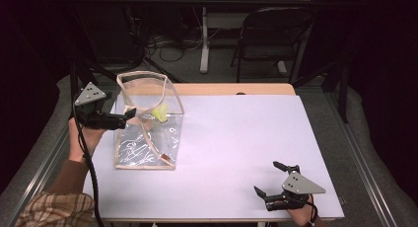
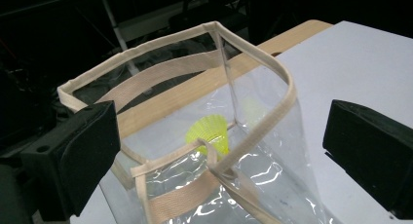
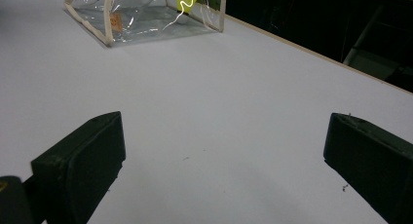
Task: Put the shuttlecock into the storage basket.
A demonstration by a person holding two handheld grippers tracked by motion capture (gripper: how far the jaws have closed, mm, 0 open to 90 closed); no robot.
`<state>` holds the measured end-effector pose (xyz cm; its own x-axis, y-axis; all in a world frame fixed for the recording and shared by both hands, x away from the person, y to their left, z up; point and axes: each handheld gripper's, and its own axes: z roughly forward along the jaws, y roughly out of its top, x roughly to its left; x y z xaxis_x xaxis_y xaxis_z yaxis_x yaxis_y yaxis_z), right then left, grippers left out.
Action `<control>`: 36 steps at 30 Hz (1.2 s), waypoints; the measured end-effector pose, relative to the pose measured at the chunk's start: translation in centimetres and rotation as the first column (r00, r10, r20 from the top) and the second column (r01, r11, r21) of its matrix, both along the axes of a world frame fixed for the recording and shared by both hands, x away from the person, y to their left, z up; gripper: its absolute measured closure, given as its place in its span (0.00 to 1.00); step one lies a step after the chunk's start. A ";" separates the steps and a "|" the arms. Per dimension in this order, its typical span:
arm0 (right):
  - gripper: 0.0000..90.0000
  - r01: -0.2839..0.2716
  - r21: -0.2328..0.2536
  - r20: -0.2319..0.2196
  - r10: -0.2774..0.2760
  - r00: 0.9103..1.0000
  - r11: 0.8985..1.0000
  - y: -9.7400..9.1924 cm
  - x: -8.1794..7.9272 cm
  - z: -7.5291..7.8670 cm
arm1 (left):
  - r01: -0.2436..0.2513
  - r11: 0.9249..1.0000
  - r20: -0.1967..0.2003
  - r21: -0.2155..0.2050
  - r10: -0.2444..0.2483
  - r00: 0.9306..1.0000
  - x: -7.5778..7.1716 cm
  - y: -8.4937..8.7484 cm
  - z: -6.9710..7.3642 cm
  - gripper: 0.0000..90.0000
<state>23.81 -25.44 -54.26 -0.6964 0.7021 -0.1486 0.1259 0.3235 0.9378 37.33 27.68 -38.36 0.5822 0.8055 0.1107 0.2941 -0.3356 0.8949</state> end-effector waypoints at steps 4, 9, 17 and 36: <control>0.01 0.000 -0.003 0.001 0.000 1.000 1.000 0.0 0.0 0.0 | 0.011 1.000 0.008 0.003 -0.012 1.000 -0.9 -0.1 -0.1 0.00; 0.01 0.003 -0.004 0.000 -0.003 1.000 1.000 0.0 0.0 0.0 | 0.019 1.000 0.010 0.003 -0.019 1.000 -1.8 -0.2 -0.6 0.00; 0.01 0.006 -0.006 -0.002 -0.006 1.000 1.000 0.0 0.0 0.0 | 0.019 1.000 0.025 -0.005 -0.019 1.000 -3.3 -0.4 -1.7 0.00; 0.01 0.008 -0.010 -0.008 -0.008 1.000 1.000 0.0 0.1 -0.1 | 0.023 0.998 0.033 -0.051 -0.022 0.999 -6.7 -0.6 -5.5 0.00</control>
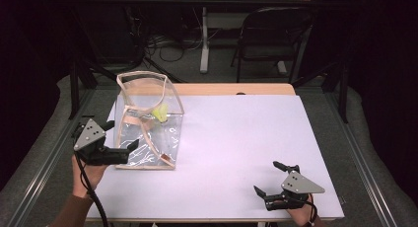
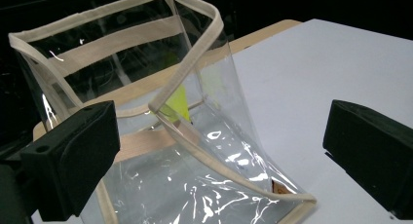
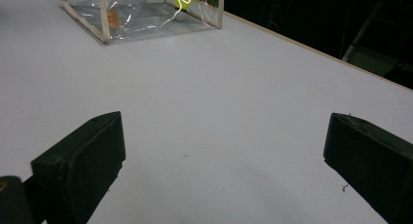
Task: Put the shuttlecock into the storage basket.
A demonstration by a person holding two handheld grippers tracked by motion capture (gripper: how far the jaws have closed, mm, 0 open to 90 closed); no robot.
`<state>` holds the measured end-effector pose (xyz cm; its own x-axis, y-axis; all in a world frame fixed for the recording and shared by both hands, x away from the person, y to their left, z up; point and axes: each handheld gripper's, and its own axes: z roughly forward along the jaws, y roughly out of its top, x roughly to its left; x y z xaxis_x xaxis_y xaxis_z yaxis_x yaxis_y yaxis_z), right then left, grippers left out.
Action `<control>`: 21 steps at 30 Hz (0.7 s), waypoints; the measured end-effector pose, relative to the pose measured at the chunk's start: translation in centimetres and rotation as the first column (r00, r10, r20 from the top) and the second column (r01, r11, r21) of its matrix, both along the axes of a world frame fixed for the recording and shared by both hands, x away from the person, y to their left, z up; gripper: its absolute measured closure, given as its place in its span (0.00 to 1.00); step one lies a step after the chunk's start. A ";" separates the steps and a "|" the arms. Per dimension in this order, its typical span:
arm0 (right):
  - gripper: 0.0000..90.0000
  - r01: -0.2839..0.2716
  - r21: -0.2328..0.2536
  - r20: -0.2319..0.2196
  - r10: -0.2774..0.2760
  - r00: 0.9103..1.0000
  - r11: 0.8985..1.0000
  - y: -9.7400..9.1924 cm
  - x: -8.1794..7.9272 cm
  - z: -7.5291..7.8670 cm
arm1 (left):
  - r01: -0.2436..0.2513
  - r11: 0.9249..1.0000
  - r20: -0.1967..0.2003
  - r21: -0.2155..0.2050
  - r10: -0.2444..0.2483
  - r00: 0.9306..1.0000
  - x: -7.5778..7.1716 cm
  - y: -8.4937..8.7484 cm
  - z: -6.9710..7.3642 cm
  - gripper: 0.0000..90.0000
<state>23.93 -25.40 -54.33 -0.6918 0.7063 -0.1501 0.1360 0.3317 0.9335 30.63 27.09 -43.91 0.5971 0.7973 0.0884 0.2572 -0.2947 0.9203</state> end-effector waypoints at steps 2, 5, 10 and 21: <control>0.01 0.001 -0.001 -0.002 -0.001 1.000 1.000 0.0 0.0 0.0 | 0.003 1.000 -0.002 -0.009 -0.003 1.000 -0.2 -0.2 -0.6 0.00; 0.01 0.001 0.001 0.000 -0.001 1.000 1.000 0.0 0.0 0.0 | 0.006 1.000 0.001 -0.002 -0.006 1.000 -0.6 -0.4 -1.1 0.00; 0.01 0.000 0.001 0.000 0.000 1.000 1.000 0.0 0.0 0.0 | 0.008 1.000 0.004 -0.011 -0.008 1.000 -1.0 -0.7 -2.0 0.00; 0.01 0.000 -0.001 0.000 0.000 1.000 1.000 0.0 0.0 0.0 | 0.021 0.999 -0.015 -0.045 -0.022 1.000 -2.1 -1.0 -5.0 0.00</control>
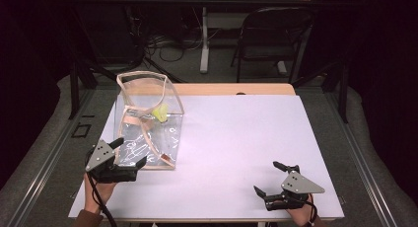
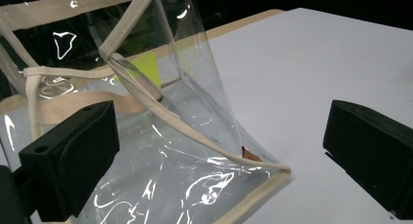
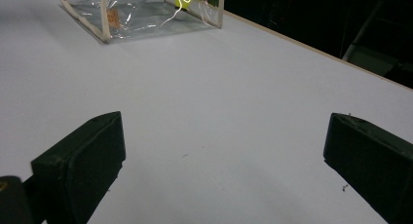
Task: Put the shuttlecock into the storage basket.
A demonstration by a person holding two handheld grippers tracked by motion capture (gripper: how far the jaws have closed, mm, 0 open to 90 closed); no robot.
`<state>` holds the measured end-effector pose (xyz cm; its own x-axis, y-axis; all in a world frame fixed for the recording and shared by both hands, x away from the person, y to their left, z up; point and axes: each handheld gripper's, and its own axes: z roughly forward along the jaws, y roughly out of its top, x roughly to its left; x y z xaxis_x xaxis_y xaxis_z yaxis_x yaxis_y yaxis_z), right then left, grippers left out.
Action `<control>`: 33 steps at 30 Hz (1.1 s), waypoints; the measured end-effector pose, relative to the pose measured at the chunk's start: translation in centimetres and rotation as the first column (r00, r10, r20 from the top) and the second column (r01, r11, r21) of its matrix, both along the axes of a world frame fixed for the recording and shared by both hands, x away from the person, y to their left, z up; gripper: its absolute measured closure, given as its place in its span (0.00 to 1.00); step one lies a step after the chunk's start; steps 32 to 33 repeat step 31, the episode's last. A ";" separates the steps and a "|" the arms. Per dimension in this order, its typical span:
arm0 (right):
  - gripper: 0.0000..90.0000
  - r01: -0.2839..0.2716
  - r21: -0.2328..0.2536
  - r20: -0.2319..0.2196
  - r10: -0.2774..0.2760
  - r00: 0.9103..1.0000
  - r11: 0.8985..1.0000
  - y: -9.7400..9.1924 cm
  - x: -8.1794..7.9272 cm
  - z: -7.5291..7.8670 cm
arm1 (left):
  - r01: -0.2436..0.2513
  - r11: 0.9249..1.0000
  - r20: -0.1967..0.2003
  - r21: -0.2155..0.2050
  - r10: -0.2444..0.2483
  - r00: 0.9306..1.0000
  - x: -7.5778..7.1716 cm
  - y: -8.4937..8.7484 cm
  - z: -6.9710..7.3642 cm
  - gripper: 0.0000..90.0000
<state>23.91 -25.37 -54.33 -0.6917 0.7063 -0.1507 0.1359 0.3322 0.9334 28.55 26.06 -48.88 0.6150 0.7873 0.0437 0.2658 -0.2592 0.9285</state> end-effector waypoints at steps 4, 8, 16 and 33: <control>0.01 0.002 -0.001 -0.003 -0.002 1.000 1.000 0.0 0.0 0.0 | 0.002 1.000 -0.008 -0.014 -0.002 1.000 -0.3 -0.1 -0.8 0.00; 0.01 0.002 -0.002 -0.003 -0.002 1.000 1.000 0.0 0.0 0.0 | 0.009 1.000 -0.025 -0.026 -0.010 1.000 -0.8 -0.4 -2.0 0.00; 0.01 -0.001 -0.002 -0.006 0.001 1.000 1.000 0.0 0.0 -0.1 | 0.020 0.999 -0.054 -0.031 -0.021 0.998 -1.5 -0.7 -3.6 0.00; 0.01 0.001 -0.003 -0.008 -0.001 1.000 1.000 -0.2 0.0 -0.1 | 0.030 1.000 -0.059 -0.006 -0.030 0.998 -1.5 -1.1 -5.1 0.00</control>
